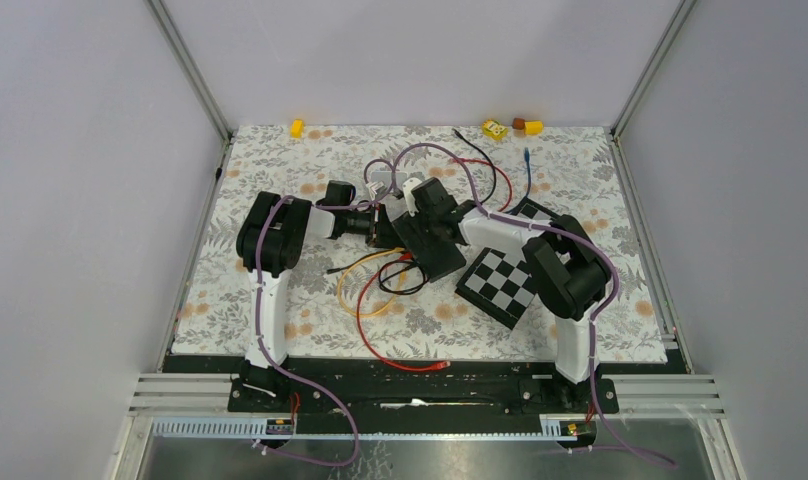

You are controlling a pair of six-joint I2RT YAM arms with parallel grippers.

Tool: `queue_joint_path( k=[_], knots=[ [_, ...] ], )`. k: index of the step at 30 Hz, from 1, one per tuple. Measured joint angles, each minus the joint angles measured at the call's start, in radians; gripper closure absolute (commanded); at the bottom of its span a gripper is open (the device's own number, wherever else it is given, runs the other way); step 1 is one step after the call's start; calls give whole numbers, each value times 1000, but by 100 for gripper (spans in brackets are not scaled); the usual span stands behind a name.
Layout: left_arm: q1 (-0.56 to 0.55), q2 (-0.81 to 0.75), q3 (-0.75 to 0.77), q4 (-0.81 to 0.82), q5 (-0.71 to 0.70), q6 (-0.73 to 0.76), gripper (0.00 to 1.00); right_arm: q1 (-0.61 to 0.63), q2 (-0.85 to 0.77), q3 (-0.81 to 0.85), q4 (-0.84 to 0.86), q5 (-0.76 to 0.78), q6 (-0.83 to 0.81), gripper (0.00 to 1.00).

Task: Pull the plug from the switch port
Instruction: Pull the connector from the switch port.

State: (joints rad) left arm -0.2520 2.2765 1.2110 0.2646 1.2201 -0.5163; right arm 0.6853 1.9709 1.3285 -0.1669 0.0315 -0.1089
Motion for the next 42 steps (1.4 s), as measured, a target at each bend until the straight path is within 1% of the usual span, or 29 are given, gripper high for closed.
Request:
queue_joint_path(
  k=[7, 14, 19, 23, 26, 32, 38, 42],
  knots=[
    [0, -5, -12, 24, -2, 0, 100, 7, 10, 6, 6, 23, -11, 4],
    [4, -29, -71, 130, -26, -11, 100, 6, 13, 10, 6, 23, -17, 5],
    [5, -40, -119, 238, -47, -69, 100, 6, 16, 14, 3, 21, -17, 5],
    [5, -39, -123, 258, -52, -97, 100, 6, 24, 24, 2, 21, -17, 4],
    [5, -36, -116, 243, -52, -105, 100, 6, 26, 26, 3, 23, -17, 5],
    [5, -23, -66, 129, -35, -96, 100, 5, 28, 29, 3, 22, -18, 5],
    [5, -21, -27, 16, -35, -43, 100, 2, 30, 32, 3, 18, -18, 5],
    [5, -36, -26, -12, -50, 1, 100, -3, 30, 33, 3, 10, -18, 5]
  ],
)
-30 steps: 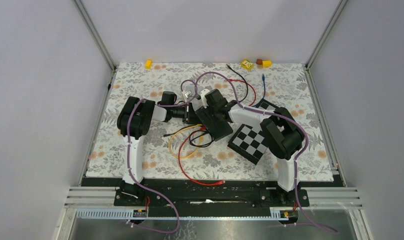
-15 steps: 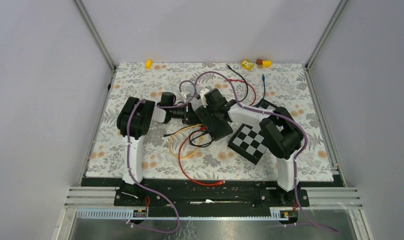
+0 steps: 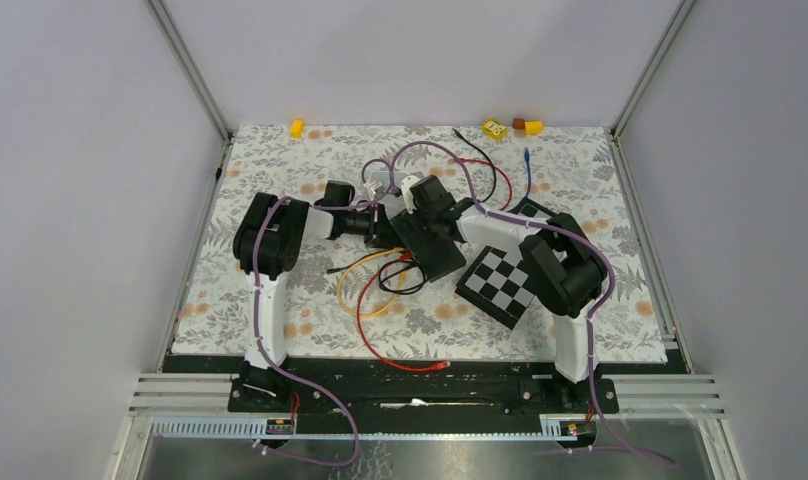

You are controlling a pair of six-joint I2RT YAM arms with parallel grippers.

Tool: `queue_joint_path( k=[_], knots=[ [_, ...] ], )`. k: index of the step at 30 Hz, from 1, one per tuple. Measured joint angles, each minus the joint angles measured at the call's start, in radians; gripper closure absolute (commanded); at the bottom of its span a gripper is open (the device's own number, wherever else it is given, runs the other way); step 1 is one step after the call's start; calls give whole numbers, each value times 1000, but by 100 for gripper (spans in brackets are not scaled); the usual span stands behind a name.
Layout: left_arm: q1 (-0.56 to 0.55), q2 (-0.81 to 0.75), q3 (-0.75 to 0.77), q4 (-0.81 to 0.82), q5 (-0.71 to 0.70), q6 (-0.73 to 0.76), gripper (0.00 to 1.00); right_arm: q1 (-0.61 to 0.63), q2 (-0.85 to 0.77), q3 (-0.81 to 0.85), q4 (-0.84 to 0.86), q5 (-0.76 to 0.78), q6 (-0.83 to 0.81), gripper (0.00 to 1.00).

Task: Pull the plug from the switch port
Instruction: Pull the connector from the switch port.

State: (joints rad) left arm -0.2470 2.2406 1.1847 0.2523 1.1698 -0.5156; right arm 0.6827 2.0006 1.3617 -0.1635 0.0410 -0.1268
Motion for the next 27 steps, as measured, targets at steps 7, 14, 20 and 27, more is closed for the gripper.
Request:
queue_joint_path(
  k=[7, 14, 20, 27],
  knots=[
    [-2, -25, -23, 8, -31, 21, 100, -11, 0, 3, 0, -24, 1, 5],
    [-2, -25, -2, -47, -32, 45, 100, -23, 0, 4, 3, -50, 4, 5],
    [0, -29, 42, -188, -46, 127, 100, -26, 0, 4, 5, -56, 4, 5],
    [5, -44, 76, -314, -82, 217, 100, -31, 0, 4, 6, -60, 4, 5]
  ],
)
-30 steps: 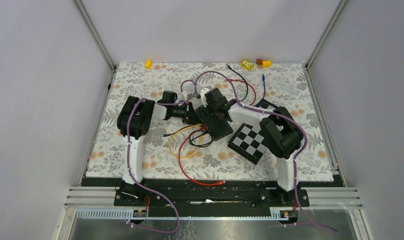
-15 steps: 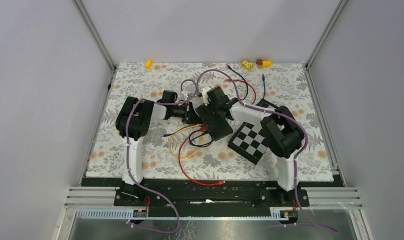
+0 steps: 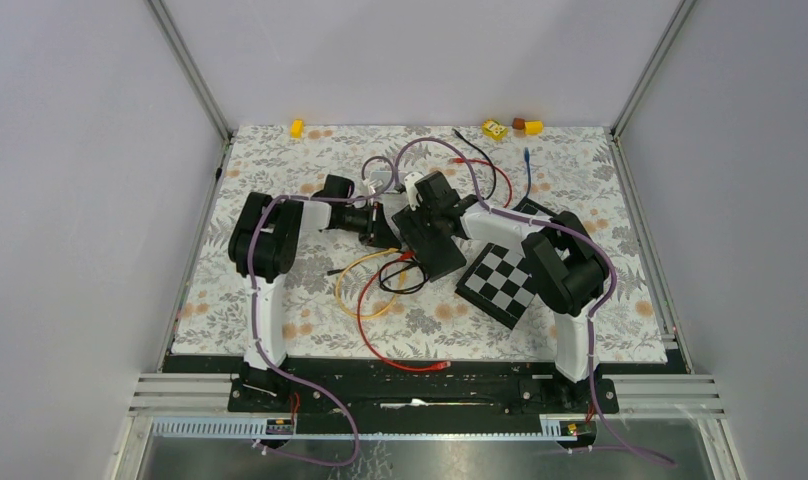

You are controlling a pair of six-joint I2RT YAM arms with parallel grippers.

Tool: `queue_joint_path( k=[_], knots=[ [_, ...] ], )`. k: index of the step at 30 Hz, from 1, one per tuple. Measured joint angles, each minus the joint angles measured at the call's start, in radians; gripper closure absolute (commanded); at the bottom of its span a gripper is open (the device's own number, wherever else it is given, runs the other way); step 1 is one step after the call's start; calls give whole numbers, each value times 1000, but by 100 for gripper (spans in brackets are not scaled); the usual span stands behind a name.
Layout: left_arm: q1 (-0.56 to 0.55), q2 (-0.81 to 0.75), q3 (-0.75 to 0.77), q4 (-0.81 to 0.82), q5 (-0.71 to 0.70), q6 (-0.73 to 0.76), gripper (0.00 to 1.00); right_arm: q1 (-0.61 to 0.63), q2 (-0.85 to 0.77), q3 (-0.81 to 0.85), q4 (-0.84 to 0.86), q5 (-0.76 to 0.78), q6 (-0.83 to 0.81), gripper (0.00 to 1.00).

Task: Pull the plug from the switch port
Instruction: Pull the connector from the switch port, then place the connector at the center of the board.

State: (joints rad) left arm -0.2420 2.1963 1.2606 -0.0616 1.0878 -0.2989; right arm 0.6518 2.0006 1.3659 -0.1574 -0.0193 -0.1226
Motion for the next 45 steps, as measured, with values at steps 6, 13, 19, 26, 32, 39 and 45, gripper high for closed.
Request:
queue_joint_path(
  k=[6, 13, 19, 26, 32, 39, 45],
  knots=[
    [18, -23, 1, -66, -13, 76, 100, 0, 0, 0, 0, 0, 0, 4],
    [68, -85, 5, -204, -76, 212, 100, 0, 0, 0, 0, -1, 0, 4],
    [111, -233, 29, -415, -182, 397, 100, -2, 0, 0, 0, -3, -1, 3],
    [180, -496, 59, -592, -332, 556, 100, -26, 0, 4, -2, -18, -5, 3],
    [222, -589, 188, -735, -480, 654, 100, -44, 0, 4, -10, -27, -4, 3],
    [227, -638, 302, -829, -595, 711, 100, -45, 0, 4, -10, -28, -4, 3],
    [278, -636, 444, -900, -619, 732, 100, -45, 0, 4, -10, -29, -4, 3]
  ],
)
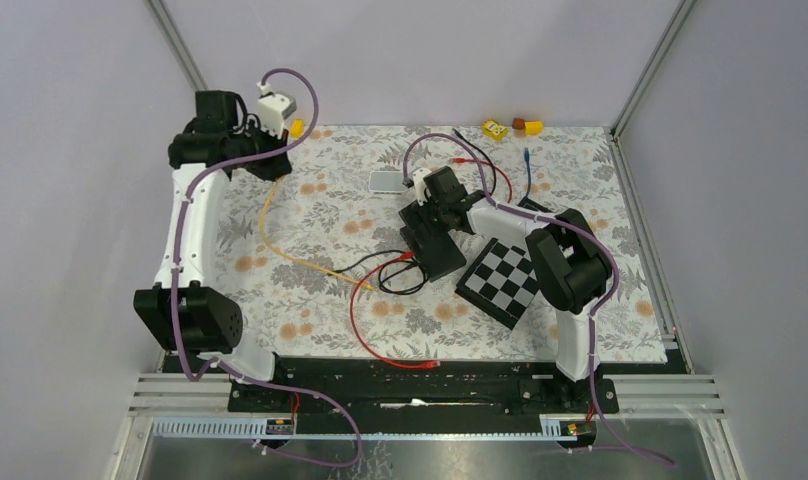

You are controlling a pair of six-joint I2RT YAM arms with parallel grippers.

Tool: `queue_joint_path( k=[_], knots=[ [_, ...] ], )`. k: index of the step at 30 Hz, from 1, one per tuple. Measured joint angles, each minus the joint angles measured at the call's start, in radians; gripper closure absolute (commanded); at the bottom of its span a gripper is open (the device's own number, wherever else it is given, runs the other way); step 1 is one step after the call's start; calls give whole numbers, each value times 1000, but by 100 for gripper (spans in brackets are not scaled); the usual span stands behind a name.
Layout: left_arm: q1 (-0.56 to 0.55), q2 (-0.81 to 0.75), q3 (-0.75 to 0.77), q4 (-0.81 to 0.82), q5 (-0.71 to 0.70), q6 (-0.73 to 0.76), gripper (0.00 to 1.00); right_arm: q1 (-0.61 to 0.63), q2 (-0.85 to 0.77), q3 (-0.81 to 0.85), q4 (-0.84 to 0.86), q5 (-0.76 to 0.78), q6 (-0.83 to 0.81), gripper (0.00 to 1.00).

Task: Pull the plug from the switch port
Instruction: Place the connector at the center of the board.

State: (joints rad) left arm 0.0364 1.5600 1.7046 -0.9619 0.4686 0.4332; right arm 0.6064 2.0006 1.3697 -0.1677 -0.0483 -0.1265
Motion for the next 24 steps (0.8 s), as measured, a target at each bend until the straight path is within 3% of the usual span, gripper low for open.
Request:
queue_joint_path(
  k=[11, 16, 24],
  knots=[
    [151, 23, 161, -69, 26, 13, 100, -6, 0, 0, -7, -18, 0, 2],
    [229, 37, 158, -50, 70, -17, 100, -7, 0, 1, -8, -21, -1, 2],
    [316, 24, 73, 112, 134, -133, 100, -8, 0, 3, -16, -23, -1, 2]
  ],
)
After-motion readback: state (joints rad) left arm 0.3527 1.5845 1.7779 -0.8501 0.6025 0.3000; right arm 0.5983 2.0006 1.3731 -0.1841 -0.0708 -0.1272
